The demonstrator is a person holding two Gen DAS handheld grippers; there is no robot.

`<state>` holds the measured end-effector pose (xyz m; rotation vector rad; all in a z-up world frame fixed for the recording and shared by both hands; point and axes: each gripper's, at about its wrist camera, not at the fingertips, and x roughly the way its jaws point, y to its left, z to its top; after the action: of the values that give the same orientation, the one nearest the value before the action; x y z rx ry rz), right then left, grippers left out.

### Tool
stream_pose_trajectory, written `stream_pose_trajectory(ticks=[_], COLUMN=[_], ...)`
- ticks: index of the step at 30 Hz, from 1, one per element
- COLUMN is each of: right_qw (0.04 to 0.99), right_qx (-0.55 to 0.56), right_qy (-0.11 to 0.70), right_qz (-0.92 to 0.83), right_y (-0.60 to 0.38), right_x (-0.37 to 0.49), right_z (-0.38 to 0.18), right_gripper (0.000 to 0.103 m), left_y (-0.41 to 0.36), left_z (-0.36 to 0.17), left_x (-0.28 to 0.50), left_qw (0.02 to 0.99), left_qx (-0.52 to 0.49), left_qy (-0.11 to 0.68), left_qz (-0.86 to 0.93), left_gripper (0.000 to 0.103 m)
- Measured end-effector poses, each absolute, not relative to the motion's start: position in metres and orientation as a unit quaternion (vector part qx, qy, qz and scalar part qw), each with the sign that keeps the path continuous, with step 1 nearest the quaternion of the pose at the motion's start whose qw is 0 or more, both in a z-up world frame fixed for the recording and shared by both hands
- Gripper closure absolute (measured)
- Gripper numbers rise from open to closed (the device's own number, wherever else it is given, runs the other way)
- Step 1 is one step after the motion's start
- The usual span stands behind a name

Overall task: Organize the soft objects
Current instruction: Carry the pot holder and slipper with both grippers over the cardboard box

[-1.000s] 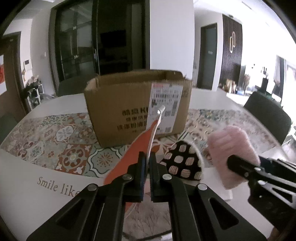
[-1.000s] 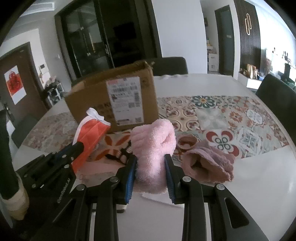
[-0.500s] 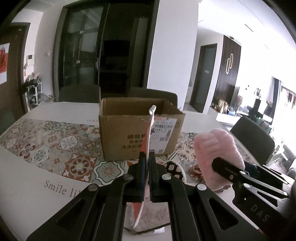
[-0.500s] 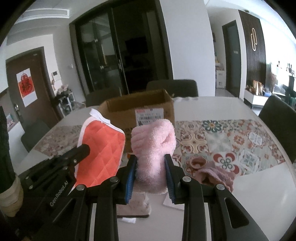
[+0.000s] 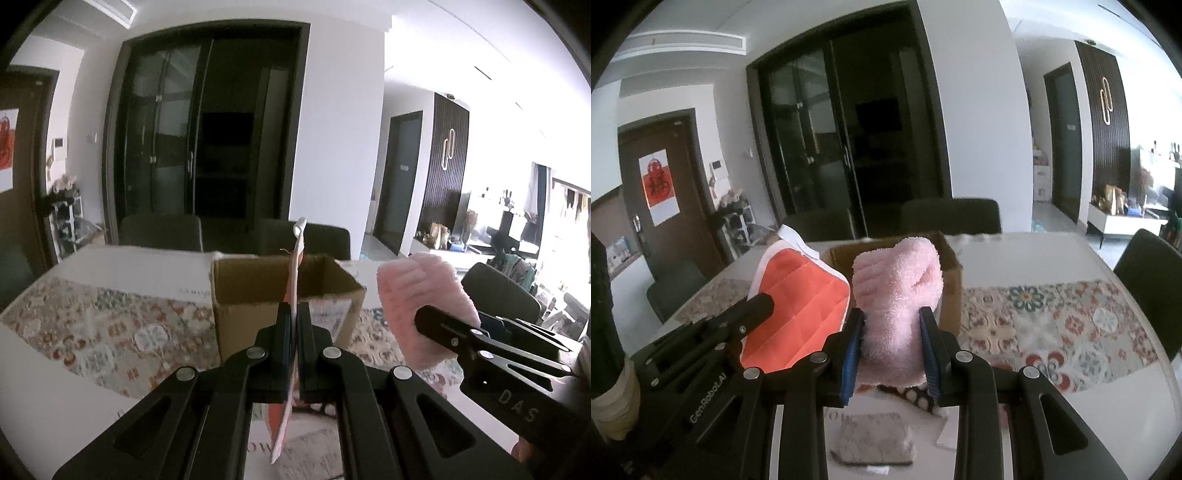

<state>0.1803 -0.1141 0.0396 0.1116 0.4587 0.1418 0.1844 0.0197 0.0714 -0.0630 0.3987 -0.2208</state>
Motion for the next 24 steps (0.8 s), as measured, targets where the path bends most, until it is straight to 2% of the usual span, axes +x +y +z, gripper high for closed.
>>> stream_pose_trajectory(ticks=[16, 24], right_qw=[0.973, 0.973], right_qx=[0.047, 0.042], right_qy=[0.206, 0.208], right_qz=[0.090, 0.092], right_y=[-0.104, -0.102], right_x=[0.245, 0.294], right_z=[0.084, 0.092], right_gripper=[0.071, 0.071], left_y=[0.020, 0.017], left_z=[0.124, 0.125], left_x=[0.244, 0.289], left_qw=[0.980, 0.981], left_qx=[0.011, 0.026], left_qy=[0.173, 0.169], left_qz=[-0.101, -0.091], left_gripper=[0.098, 0.098])
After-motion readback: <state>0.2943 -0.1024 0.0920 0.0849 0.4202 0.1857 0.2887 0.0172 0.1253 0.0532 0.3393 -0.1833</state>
